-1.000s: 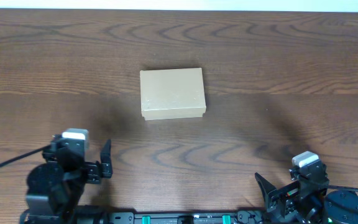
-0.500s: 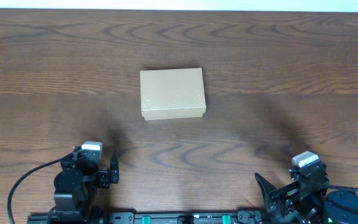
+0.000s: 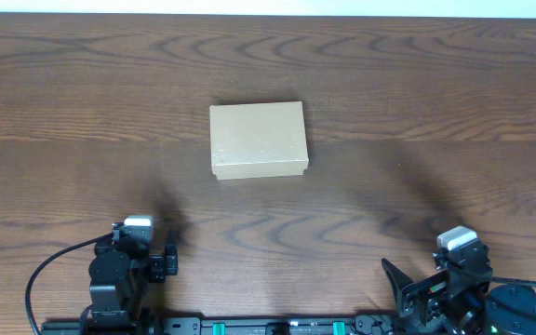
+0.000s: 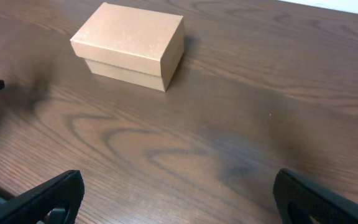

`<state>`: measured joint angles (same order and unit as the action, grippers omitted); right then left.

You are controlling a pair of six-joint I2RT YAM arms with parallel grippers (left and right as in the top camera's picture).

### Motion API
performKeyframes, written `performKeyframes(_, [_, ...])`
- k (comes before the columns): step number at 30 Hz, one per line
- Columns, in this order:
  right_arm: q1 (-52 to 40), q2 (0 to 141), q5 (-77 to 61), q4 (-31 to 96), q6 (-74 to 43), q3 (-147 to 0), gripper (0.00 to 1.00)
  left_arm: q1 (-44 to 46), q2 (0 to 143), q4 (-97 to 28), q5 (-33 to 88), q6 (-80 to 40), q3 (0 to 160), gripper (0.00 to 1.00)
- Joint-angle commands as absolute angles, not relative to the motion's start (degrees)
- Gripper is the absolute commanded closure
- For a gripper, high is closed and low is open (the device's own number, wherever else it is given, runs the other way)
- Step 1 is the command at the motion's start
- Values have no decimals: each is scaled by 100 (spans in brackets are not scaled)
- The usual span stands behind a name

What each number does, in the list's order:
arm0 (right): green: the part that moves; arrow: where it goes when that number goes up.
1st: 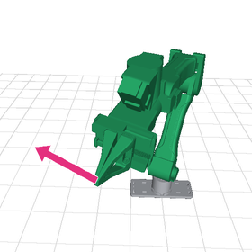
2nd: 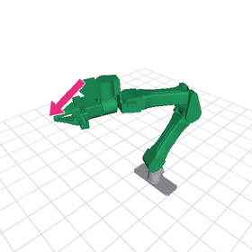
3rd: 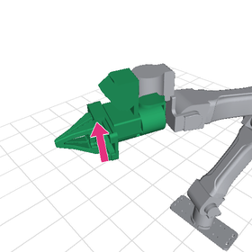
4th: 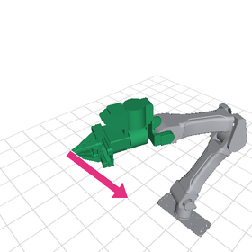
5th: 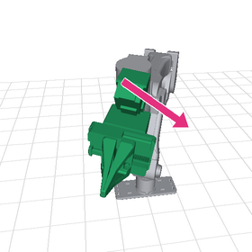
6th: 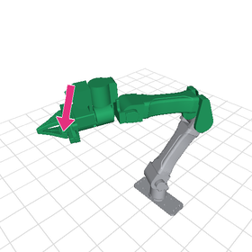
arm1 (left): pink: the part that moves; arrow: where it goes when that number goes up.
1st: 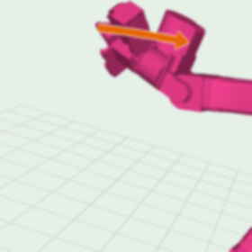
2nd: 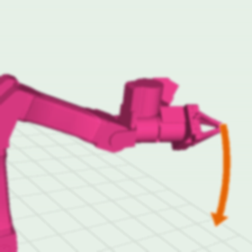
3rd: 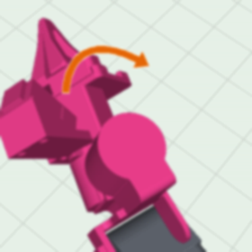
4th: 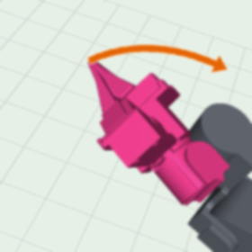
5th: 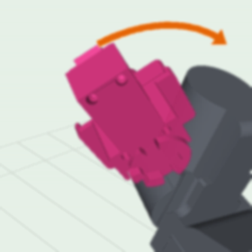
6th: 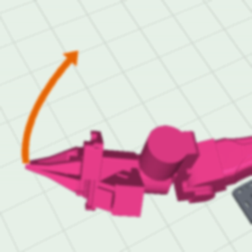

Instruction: Pack container

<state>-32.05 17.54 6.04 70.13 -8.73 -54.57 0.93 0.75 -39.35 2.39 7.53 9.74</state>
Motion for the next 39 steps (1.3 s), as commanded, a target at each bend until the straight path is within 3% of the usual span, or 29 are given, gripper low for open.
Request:
performKeyframes(1, [-3153,1719,622,7028,-937,-5435,1,-19,19,-3911,-64,635,906,5])
performKeyframes(30, [-3151,1719,620,7022,-939,-5435,1,-40,25,-3916,-130,639,908,5])
performKeyframes(39, [-2502,1710,1009,5951,-939,-4925,1,-40,25,-3916,-130,639,908,5])
